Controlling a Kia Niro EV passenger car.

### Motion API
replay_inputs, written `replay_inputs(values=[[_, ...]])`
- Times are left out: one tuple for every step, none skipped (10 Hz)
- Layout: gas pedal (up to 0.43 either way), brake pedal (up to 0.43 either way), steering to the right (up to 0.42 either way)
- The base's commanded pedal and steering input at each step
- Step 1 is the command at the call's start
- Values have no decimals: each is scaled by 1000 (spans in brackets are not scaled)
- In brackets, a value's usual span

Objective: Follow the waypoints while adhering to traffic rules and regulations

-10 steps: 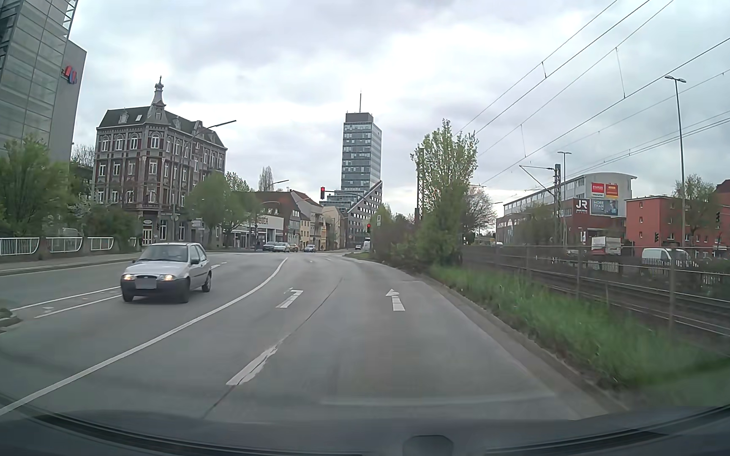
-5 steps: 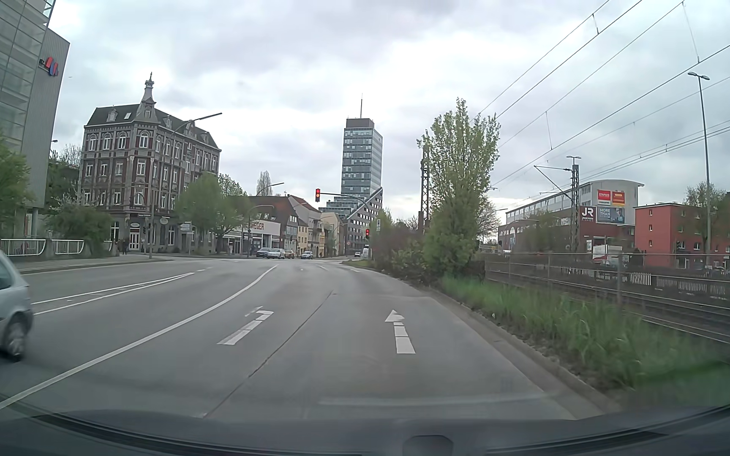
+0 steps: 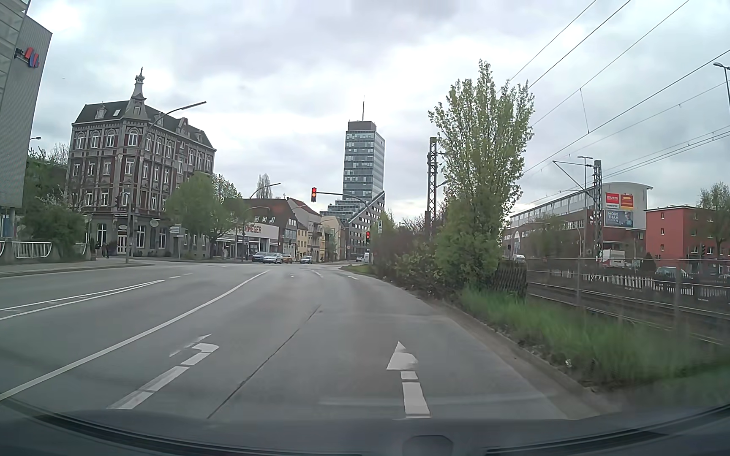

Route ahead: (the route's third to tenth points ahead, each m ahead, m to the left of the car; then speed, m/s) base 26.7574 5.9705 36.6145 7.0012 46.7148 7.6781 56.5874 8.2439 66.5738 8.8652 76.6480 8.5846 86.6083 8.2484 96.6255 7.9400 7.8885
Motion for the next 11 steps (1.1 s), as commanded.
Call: replay_inputs(values=[[197,0,-9],[209,0,-10],[209,0,-14],[209,0,-22],[197,0,-28],[197,0,-31],[197,0,-30],[197,0,-29],[197,0,-28],[197,0,-28],[197,0,-28]])
